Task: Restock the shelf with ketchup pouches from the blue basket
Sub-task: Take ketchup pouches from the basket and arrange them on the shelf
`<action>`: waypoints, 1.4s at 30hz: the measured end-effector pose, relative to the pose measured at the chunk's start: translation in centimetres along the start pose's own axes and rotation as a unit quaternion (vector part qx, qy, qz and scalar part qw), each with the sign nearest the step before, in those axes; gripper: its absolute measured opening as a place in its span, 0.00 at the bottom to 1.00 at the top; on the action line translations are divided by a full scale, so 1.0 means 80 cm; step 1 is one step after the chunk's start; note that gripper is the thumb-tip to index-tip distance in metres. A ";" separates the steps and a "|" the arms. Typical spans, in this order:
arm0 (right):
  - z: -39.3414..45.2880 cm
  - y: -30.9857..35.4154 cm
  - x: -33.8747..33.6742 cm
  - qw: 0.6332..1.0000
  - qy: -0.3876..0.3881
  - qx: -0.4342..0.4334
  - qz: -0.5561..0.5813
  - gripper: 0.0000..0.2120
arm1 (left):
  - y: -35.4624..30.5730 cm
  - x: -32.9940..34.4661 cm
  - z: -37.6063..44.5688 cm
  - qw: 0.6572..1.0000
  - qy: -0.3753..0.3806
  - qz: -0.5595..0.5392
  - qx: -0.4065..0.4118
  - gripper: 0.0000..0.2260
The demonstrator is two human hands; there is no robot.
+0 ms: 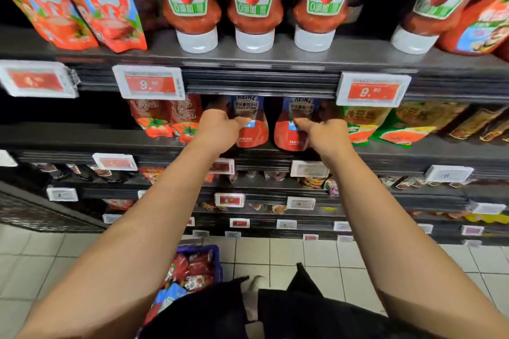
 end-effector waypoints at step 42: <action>0.025 -0.020 0.045 0.933 -0.157 -0.125 -0.299 0.22 | 0.008 0.071 -0.006 0.976 -0.096 0.169 0.100 0.18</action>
Point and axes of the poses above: each hand's wrist, its own z-axis towards the middle knuckle, its own x-axis out of the palm, y = z × x, the point moved 2 cm from there along z, towards the middle knuckle, and after that the axes turned 12 degrees about x, right-handed, at the moved point
